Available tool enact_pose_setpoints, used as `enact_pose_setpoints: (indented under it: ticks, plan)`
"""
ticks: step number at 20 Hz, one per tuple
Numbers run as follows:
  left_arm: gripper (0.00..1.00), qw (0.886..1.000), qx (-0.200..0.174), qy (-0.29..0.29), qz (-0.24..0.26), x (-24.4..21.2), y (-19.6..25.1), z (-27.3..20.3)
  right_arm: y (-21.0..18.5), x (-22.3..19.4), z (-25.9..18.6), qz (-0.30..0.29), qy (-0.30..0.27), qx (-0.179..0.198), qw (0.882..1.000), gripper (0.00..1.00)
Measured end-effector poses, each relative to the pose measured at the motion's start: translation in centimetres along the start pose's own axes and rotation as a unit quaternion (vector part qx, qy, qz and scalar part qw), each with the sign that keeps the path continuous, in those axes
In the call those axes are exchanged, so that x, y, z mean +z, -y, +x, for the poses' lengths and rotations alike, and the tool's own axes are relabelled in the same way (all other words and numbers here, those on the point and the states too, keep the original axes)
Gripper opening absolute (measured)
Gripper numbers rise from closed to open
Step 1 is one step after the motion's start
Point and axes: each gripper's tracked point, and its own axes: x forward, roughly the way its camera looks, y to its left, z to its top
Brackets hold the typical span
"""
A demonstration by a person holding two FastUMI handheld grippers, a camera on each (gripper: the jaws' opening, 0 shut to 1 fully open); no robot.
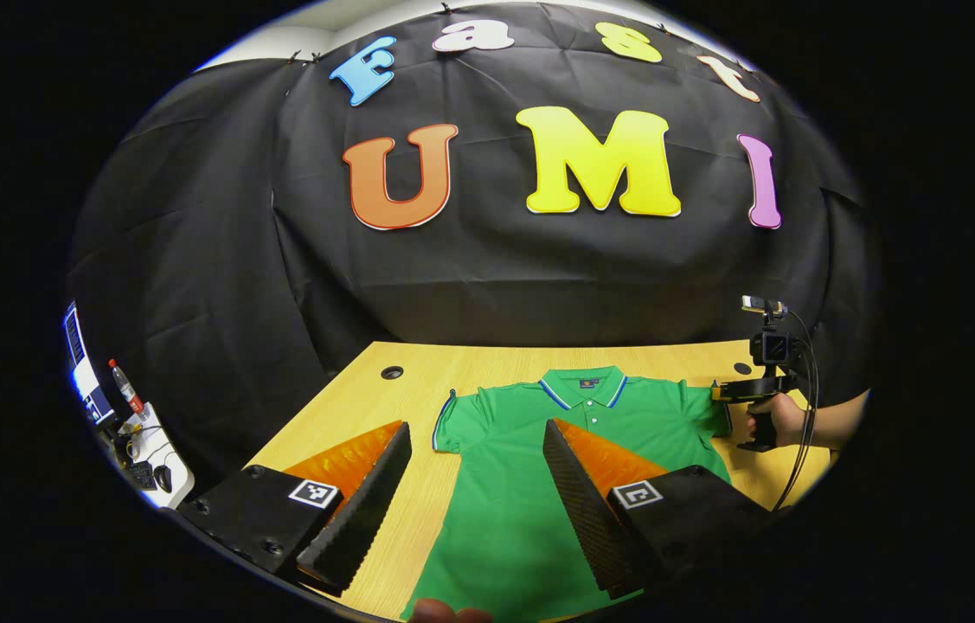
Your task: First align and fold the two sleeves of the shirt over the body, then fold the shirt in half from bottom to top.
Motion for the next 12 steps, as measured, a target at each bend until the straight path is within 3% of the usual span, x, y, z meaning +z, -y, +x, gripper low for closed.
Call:
enact_pose_setpoints:
  ticks: [7, 12]
  plan:
    - [0.99, 1.000, 0.008, -0.005, -0.023, -0.8, -0.7, -0.2, -0.4, 2.1, -2.8, 0.030, 0.019, 0.009, 0.999, 0.05]
    - [0.99, 0.999, 0.012, 0.000, -0.037, -0.8, -2.0, -0.9, -2.3, 3.9, -4.9, 0.019, 0.039, 0.011, 0.999, 0.05]
